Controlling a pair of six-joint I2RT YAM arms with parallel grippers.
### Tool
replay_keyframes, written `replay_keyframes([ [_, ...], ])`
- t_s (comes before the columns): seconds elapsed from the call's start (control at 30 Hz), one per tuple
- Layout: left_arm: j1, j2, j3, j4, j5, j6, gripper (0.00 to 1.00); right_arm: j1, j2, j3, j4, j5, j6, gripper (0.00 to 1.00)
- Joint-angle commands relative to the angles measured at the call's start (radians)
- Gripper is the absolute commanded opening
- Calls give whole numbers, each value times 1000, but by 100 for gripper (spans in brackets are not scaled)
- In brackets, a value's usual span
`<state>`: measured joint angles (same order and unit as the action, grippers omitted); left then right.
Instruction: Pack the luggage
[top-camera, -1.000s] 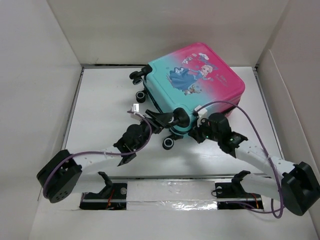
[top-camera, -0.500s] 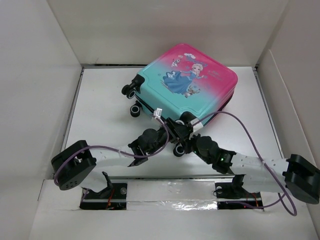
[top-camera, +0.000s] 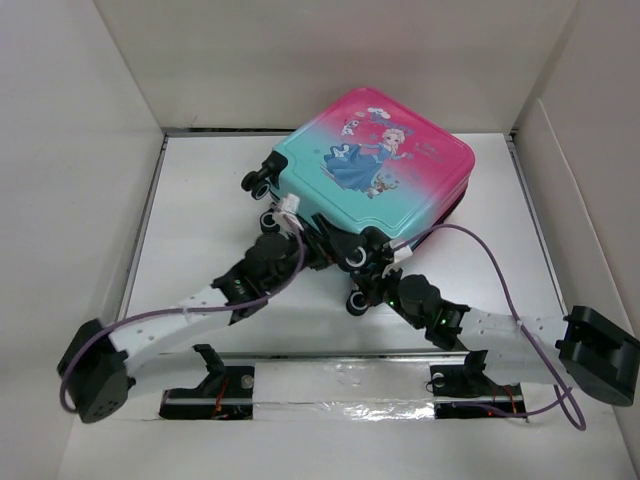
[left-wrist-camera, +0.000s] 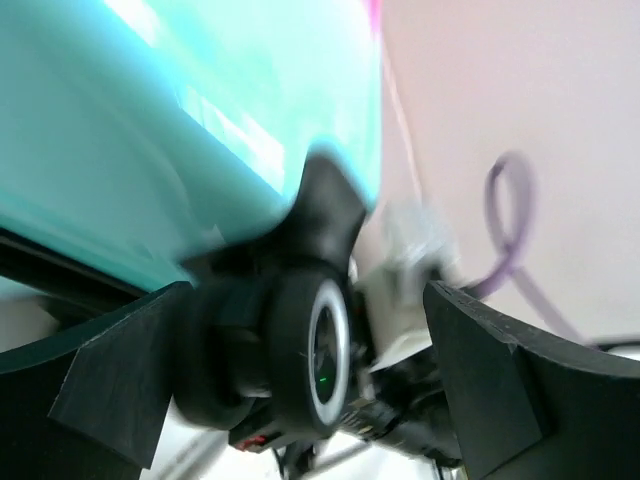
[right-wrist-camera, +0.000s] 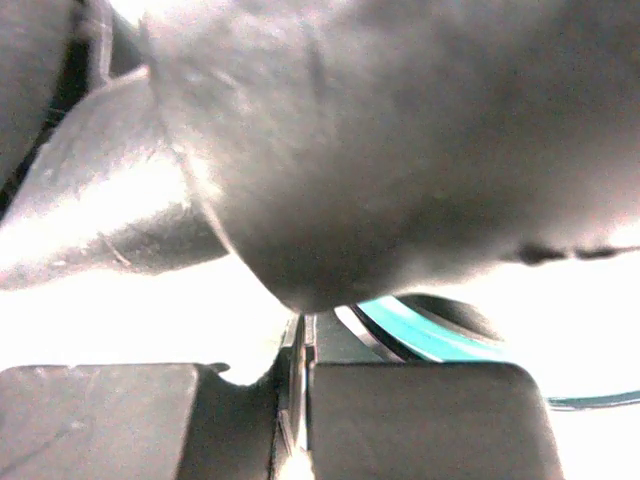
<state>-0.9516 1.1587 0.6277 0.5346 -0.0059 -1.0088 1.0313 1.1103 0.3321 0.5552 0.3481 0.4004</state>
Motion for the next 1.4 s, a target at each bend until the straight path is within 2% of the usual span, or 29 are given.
replay_keyframes([
  [0.0, 118, -197, 86, -237, -31, 122, 99, -11, -24, 15, 265, -47, 35, 0],
  [0.07, 244, -297, 83, -330, -60, 141, 99, -11, -23, 12, 265, -57, 31, 0],
  [0.17, 434, -400, 69, -387, -108, 142, 98, -20, -14, 7, 270, -72, 25, 0],
  [0.23, 543, -410, 72, -393, -89, 151, 96, -20, -15, -1, 276, -83, 23, 0],
  [0.27, 648, -383, 82, -404, -71, 165, 92, -20, -17, -10, 278, -89, 25, 0],
  [0.3, 698, -355, 93, -404, -45, 195, 90, -20, -18, -13, 279, -98, 23, 0],
  [0.37, 837, -236, 147, -410, 113, 257, 85, -30, -33, -21, 275, -104, 21, 0],
  [0.43, 898, -147, 213, -439, 247, 364, 79, -30, -41, -28, 267, -116, 18, 0],
  [0.5, 913, -59, 242, -493, 229, 441, 75, -39, -44, -25, 262, -129, 12, 0],
  [0.6, 913, -50, 239, -490, 196, 538, 74, -49, -38, -19, 262, -155, -2, 0],
  [0.67, 913, -33, 288, -498, 253, 611, 79, -60, -32, -19, 273, -179, -8, 0],
  [0.77, 913, -1, 358, -597, 247, 778, 86, -73, -30, -25, 278, -202, -12, 0],
  [0.83, 861, -7, 360, -579, 180, 820, 89, -82, -26, -27, 284, -228, -14, 0],
  [0.93, 834, 16, 372, -496, 204, 889, 93, -102, -24, -38, 299, -251, -15, 0],
  [1.13, 833, 189, 498, -570, 319, 1019, 93, -129, -56, -42, 275, -294, -32, 0],
  [1.37, 815, 288, 618, -650, 327, 1105, 93, -163, -87, -39, 246, -340, -46, 0],
])
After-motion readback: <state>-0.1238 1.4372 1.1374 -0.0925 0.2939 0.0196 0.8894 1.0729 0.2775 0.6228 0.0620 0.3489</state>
